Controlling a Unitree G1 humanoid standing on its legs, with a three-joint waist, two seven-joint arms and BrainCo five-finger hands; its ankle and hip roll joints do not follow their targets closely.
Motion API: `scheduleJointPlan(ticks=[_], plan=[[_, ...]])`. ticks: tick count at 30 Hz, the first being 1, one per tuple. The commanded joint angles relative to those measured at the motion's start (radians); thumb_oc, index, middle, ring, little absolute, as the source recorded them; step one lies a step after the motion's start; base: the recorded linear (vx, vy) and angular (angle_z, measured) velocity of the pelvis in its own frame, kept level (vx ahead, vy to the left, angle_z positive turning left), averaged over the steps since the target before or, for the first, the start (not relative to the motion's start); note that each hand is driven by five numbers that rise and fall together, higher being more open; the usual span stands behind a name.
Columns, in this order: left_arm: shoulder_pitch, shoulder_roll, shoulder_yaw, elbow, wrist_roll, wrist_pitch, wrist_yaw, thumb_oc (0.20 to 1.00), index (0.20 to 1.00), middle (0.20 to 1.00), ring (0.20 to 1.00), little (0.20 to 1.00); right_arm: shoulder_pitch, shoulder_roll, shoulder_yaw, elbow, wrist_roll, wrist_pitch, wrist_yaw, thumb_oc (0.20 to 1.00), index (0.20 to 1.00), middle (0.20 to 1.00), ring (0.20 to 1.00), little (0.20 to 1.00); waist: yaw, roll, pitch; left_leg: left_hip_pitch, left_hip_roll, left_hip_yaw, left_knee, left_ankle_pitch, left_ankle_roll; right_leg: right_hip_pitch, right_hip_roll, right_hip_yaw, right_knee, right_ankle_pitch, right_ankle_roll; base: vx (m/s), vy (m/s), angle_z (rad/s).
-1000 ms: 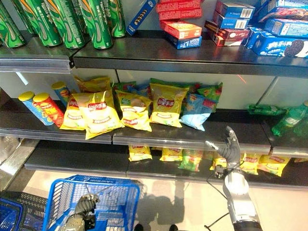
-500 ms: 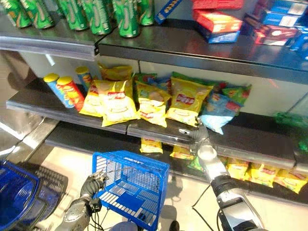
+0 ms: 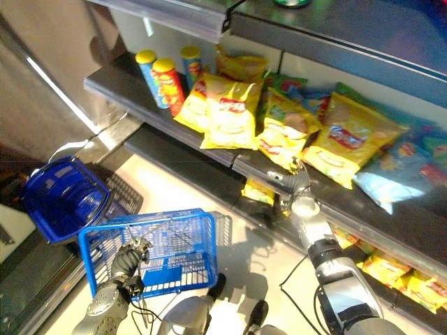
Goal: Pick up the snacks into the basket
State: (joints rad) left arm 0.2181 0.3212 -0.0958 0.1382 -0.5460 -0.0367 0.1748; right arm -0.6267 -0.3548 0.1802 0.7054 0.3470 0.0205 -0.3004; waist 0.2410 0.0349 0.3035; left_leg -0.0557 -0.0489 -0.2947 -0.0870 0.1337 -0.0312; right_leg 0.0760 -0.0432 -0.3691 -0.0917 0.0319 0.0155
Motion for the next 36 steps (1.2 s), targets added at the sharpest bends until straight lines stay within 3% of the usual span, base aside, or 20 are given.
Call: scheduleJointPlan(ticks=[1,18,28,36], plan=[[-0.087,0.034,-0.019,-0.136,-0.018,-0.118,0.001,0.2,0.2,0.2,0.2,0.2,-0.095,-0.071,-0.008,-0.009,0.037,-0.058,-0.034,1.0,1.0,1.0,1.0,1.0,0.021,-0.004,-0.036,0.005,0.004,0.007,0.0,-0.045,-0.039,-0.042,-0.106,0.02,0.008,0.04,0.123,-0.03,0.025,0.27],[-0.101,0.091,-0.076,-0.216,-0.041,-0.114,-0.002,0.2,0.2,0.2,0.2,0.2,-0.311,-0.122,-0.015,0.185,0.114,-0.062,-0.098,1.0,1.0,1.0,1.0,1.0,0.052,-0.02,-0.008,-0.035,-0.004,-0.016,0.0,-0.033,-0.04,-0.074,-0.111,-0.003,0.026,0.033,0.124,-0.01,0.006,0.05],[-0.101,0.097,-0.084,-0.229,-0.047,-0.113,0.005,0.2,0.2,0.2,0.2,0.2,-0.33,-0.101,0.006,0.22,0.104,-0.055,-0.097,1.0,1.0,1.0,1.0,1.0,0.035,-0.027,-0.017,-0.025,-0.001,-0.009,0.0,-0.043,-0.037,-0.07,-0.115,0.004,0.032,0.03,0.126,0.0,0.0,0.0],[-0.098,0.091,-0.067,-0.225,-0.038,-0.1,0.005,0.2,0.2,0.2,0.2,0.2,-0.237,-0.082,0.02,0.09,0.097,-0.055,-0.068,1.0,1.0,1.0,1.0,1.0,0.012,-0.047,-0.023,0.0,0.008,0.026,0.0,-0.057,-0.03,-0.065,-0.111,0.04,0.027,0.032,0.125,0.0,-0.001,-0.03]])
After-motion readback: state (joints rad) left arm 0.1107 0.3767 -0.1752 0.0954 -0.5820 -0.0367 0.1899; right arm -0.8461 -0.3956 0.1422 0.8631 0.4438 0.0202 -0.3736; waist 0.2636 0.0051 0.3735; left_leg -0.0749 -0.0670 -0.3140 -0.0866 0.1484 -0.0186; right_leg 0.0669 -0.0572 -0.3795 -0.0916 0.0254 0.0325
